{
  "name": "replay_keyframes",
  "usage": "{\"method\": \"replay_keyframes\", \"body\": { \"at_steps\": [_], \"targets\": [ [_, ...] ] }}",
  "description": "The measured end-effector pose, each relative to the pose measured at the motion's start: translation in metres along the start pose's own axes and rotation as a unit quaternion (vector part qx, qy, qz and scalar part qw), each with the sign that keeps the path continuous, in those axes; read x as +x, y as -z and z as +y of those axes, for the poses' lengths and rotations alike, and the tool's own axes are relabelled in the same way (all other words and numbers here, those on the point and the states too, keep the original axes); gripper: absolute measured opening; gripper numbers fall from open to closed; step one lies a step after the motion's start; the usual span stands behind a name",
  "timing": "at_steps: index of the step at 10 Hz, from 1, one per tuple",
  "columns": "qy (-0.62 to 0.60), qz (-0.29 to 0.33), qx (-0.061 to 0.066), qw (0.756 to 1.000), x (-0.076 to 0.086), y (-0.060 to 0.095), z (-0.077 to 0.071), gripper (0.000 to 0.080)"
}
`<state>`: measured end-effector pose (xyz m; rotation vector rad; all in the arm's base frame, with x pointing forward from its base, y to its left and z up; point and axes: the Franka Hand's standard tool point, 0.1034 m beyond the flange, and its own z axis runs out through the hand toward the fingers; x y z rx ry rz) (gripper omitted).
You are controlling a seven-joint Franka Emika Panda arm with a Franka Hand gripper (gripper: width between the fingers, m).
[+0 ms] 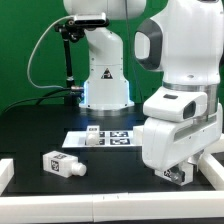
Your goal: Assemble one leg
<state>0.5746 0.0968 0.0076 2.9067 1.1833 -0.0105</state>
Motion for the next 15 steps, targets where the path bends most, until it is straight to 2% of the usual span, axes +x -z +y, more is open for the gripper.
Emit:
{"method": "replay_keyframes", "body": {
  "at_steps": [1, 3, 5, 6, 7, 8, 10, 12, 13, 14, 15],
  "targets": [
    [0.027, 0.000, -0.001, 1.000, -0.004, 0.001, 0.005, 0.0290],
    [0.066, -0.006, -0.004, 0.998, -0.030, 0.019, 0.036, 0.0290],
    [0.077, -0.008, -0.009, 0.997, -0.056, 0.037, 0.055, 0.0290],
    [0.070, -0.012, -0.009, 0.997, -0.072, 0.040, 0.055, 0.0290],
    [0.058, -0.008, -0.013, 0.998, -0.088, 0.043, 0.053, 0.0290],
    [0.053, -0.004, -0.015, 0.998, -0.095, 0.043, 0.048, 0.0290],
    [0.056, -0.005, -0.014, 0.998, -0.092, 0.041, 0.049, 0.0290],
    [0.052, -0.005, -0.013, 0.999, -0.096, 0.039, 0.048, 0.0290],
    [0.030, -0.003, -0.011, 0.999, -0.119, 0.036, 0.048, 0.0290],
    [0.010, -0.013, -0.006, 1.000, -0.152, 0.037, 0.050, 0.0290],
    [-0.008, -0.019, -0.005, 1.000, -0.173, 0.037, 0.058, 0.0290]
  ]
}}
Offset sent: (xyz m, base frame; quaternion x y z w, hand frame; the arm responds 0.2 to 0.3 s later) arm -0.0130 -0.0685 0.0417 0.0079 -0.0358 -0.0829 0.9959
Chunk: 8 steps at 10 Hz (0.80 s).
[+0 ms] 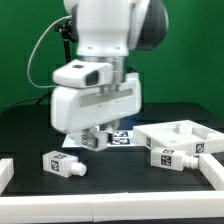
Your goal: Assemble one leg
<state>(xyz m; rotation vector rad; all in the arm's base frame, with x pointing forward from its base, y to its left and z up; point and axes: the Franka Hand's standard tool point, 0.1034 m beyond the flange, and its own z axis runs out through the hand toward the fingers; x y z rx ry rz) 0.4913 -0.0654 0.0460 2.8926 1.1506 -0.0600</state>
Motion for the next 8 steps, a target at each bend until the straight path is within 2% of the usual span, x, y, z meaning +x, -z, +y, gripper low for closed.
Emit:
{"method": "replay_keyframes", "body": {
  "at_steps": [1, 6, 7, 8],
  "targets": [
    [-0.011, -0.005, 0.002, 1.000, -0.011, -0.004, 0.004, 0.0290],
    [-0.009, -0.005, 0.002, 1.000, -0.010, -0.004, 0.003, 0.0290],
    [-0.018, -0.003, 0.002, 1.000, -0.026, -0.002, 0.008, 0.0290],
    [-0.051, -0.007, 0.005, 0.999, -0.053, 0.001, 0.016, 0.0290]
  ]
}}
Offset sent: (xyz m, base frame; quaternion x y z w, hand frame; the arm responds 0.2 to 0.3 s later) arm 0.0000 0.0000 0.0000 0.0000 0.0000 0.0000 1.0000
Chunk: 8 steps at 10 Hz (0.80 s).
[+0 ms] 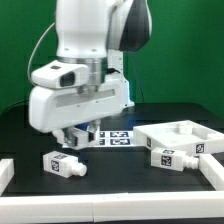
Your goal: Assemble one leg
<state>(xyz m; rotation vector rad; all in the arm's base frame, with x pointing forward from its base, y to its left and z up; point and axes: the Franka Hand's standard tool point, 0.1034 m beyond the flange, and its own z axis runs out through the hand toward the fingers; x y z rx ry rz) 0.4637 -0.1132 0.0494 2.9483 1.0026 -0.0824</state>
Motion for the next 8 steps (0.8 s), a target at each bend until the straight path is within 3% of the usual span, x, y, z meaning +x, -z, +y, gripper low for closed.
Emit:
{"method": "replay_keyframes", "body": {
  "at_steps": [4, 7, 8],
  "targets": [
    [-0.077, -0.019, 0.025, 0.997, -0.056, -0.029, 0.008, 0.0290],
    [-0.078, -0.023, 0.028, 0.996, -0.058, -0.035, 0.008, 0.0291],
    [-0.078, -0.023, 0.028, 0.996, -0.058, -0.035, 0.008, 0.0484]
  ]
}}
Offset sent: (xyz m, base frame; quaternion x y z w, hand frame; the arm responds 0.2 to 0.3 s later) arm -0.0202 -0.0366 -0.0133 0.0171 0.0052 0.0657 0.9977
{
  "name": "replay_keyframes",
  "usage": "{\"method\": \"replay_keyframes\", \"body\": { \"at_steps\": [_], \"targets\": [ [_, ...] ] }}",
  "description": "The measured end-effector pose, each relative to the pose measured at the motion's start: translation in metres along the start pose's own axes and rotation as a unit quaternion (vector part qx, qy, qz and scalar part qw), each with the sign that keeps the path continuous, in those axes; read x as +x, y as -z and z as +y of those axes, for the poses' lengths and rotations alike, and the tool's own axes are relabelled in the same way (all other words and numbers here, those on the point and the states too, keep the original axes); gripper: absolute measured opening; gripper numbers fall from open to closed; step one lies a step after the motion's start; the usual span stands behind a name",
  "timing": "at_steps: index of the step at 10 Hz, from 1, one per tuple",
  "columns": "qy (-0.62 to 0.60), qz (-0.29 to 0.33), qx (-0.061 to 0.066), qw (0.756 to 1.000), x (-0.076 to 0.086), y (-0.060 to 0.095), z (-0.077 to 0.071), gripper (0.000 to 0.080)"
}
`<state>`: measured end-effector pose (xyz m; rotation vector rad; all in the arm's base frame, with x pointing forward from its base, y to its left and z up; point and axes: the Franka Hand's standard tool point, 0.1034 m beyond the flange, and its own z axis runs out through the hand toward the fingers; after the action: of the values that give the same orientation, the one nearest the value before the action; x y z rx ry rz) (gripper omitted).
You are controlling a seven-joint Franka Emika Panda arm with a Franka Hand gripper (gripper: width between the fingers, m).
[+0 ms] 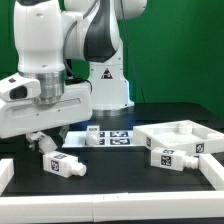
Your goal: Assemble one leg
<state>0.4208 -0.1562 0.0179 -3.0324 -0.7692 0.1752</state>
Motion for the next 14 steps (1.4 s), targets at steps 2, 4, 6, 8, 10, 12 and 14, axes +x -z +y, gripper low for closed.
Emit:
{"method": "replay_keyframes", "body": {
  "at_steps": [2, 4, 6, 8, 10, 12, 14],
  "targets": [
    [-0.003, 0.001, -0.001, 1.000, 0.003, 0.001, -0.002, 0.0613],
    [-0.009, -0.005, 0.004, 1.000, 0.031, 0.025, -0.018, 0.0638],
    [0.028, -0.014, 0.006, 0.999, 0.081, 0.055, -0.042, 0.0648],
    [0.050, -0.004, -0.001, 0.999, 0.129, 0.059, -0.074, 0.0649],
    [0.056, 0.000, -0.004, 0.998, 0.131, 0.057, -0.079, 0.0649],
    [0.059, 0.006, -0.014, 0.998, 0.136, 0.056, -0.082, 0.0649],
    [0.102, 0.038, -0.053, 0.993, 0.162, 0.048, -0.126, 0.0649]
  ]
}}
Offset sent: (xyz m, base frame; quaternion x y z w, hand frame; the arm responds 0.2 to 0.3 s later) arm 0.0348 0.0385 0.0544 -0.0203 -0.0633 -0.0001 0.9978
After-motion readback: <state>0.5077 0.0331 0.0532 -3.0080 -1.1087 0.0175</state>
